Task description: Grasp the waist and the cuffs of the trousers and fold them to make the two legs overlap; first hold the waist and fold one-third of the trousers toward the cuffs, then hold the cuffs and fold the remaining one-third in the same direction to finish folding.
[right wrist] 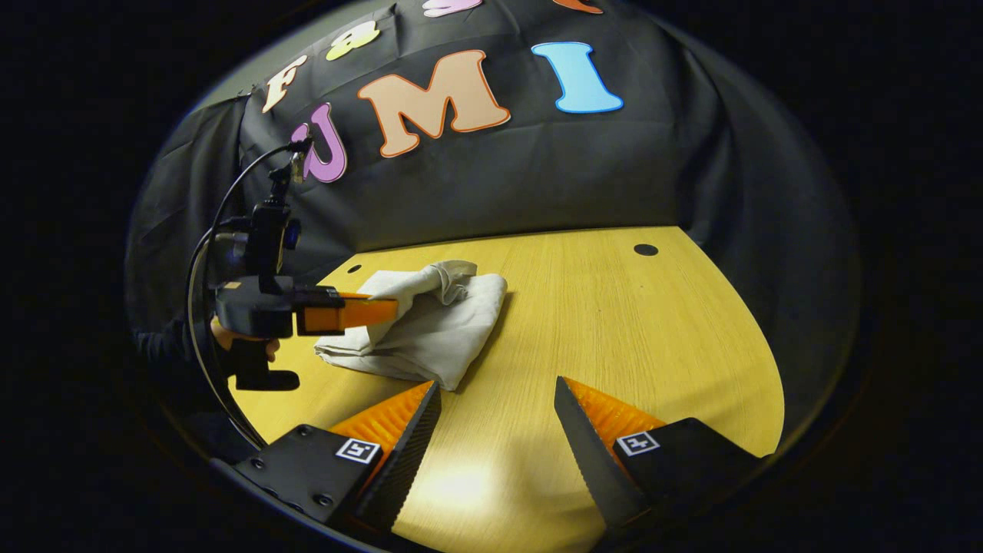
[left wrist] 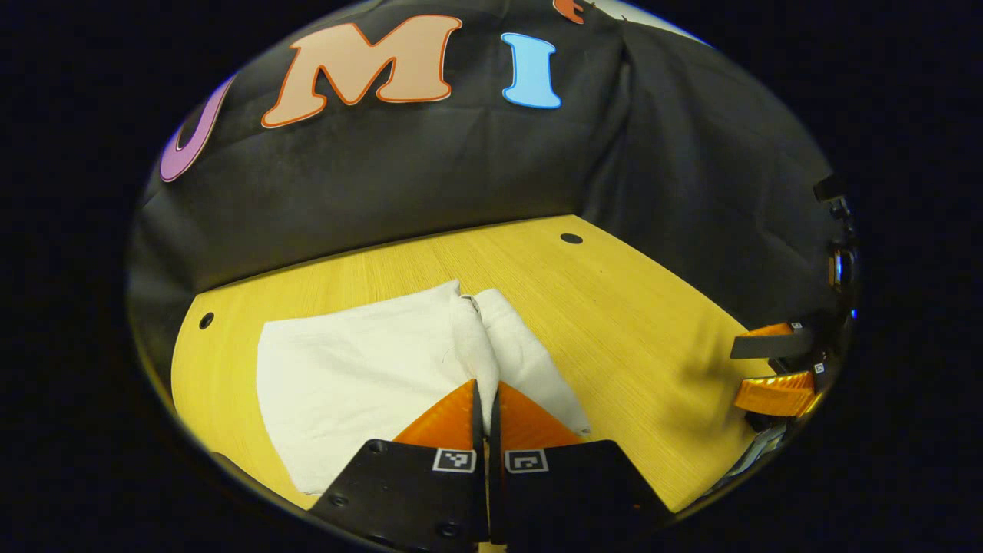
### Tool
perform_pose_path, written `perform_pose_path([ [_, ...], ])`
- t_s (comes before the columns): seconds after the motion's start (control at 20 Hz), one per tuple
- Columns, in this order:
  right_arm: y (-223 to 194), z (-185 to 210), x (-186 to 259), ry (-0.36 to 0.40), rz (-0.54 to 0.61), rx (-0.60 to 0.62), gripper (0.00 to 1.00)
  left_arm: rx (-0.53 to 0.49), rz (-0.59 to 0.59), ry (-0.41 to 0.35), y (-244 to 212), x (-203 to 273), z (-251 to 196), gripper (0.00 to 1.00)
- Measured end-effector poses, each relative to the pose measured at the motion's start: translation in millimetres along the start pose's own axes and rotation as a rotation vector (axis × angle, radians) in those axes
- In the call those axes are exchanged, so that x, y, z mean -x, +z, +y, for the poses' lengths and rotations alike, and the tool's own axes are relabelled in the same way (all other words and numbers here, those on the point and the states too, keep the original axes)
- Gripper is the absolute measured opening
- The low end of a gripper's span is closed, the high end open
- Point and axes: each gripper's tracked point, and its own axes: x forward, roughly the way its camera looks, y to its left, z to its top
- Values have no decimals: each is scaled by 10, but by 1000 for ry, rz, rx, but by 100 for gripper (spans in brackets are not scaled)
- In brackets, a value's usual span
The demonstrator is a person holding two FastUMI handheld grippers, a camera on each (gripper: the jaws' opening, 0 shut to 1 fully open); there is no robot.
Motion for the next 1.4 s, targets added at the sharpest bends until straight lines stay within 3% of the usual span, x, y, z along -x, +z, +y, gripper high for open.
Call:
perform_pose_path([
  [0.05,17,35,-8,7,-4,5,95,8,-6,-5,-11,29,-17,9],
  [0.15,101,109,-15,14,-21,24,96,16,-62,-9,94,132,-30,51],
  [0.25,230,194,-19,11,-47,45,96,-9,-102,42,211,256,109,94],
  [0.3,323,256,-39,12,-68,47,96,-11,-123,61,265,408,166,99],
  [0.5,719,544,-19,-10,-173,68,96,-9,-248,155,595,955,483,98],
  [0.95,1693,1233,173,-97,-450,112,96,43,-422,333,868,2033,1533,97],
  [1.35,1844,1562,157,-142,-530,113,96,59,-539,483,950,2734,2144,96],
  [1.4,1841,1600,155,-138,-530,99,91,63,-543,497,944,2785,2211,96],
])
